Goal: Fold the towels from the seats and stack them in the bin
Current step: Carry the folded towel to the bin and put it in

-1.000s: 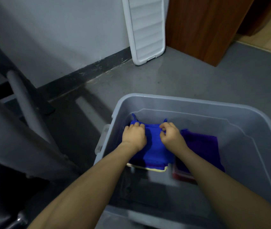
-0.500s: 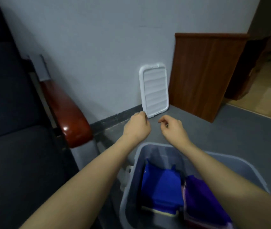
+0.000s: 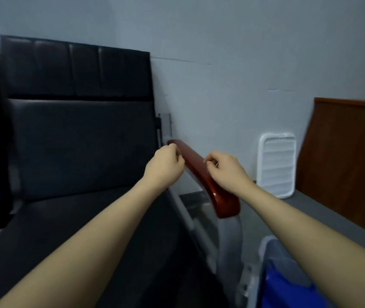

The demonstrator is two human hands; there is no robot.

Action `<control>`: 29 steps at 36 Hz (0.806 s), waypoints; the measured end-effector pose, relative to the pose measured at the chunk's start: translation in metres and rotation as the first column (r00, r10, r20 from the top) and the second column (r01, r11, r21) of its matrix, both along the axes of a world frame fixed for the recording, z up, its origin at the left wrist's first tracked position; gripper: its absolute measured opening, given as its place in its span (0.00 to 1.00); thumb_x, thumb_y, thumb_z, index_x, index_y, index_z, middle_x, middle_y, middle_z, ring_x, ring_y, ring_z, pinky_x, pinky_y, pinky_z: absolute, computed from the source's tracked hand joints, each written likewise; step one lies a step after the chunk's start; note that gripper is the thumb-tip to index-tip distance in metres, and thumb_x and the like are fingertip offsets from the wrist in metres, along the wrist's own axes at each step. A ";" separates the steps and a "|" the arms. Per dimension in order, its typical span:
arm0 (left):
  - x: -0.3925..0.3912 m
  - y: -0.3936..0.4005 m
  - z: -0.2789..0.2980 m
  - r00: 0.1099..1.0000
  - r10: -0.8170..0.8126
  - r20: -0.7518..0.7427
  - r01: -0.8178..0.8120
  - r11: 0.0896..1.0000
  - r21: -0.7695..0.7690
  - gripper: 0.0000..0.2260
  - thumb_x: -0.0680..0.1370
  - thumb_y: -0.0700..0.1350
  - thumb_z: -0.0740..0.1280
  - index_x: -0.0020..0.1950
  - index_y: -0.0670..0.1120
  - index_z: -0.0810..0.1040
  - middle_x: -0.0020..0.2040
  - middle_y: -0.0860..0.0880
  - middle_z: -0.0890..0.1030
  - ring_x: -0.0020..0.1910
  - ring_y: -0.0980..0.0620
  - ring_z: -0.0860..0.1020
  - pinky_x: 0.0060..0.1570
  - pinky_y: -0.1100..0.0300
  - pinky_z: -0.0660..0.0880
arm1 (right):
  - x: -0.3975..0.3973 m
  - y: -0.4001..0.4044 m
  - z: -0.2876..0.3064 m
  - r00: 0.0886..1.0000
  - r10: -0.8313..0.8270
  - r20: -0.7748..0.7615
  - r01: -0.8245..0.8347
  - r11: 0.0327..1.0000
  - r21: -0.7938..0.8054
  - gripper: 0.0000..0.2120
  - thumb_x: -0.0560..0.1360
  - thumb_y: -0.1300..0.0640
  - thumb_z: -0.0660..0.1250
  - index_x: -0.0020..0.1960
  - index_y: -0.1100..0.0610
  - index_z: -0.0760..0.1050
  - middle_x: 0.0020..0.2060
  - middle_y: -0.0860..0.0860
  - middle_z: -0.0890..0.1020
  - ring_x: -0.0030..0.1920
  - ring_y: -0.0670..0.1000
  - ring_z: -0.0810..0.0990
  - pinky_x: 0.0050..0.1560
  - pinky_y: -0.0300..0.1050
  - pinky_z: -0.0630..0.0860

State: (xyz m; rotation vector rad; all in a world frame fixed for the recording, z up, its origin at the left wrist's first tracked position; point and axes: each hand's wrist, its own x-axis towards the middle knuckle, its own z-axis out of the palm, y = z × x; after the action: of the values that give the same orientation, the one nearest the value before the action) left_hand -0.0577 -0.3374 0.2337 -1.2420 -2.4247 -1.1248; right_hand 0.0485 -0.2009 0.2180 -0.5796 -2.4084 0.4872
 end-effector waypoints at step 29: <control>-0.145 -0.484 -0.109 0.558 0.830 -0.003 -0.766 0.514 -0.387 0.08 0.78 0.43 0.59 0.46 0.40 0.75 0.48 0.43 0.78 0.50 0.42 0.76 0.45 0.54 0.71 | -0.291 -0.465 -0.075 0.479 0.865 0.149 -0.827 0.502 -0.255 0.09 0.75 0.61 0.62 0.47 0.54 0.80 0.45 0.50 0.81 0.45 0.49 0.77 0.44 0.41 0.70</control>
State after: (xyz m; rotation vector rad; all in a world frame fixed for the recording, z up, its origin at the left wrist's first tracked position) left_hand -0.2031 -0.8218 0.1251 0.0949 -2.8702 -0.5262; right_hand -0.2427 -0.6661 0.1431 0.6608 -2.8042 1.0638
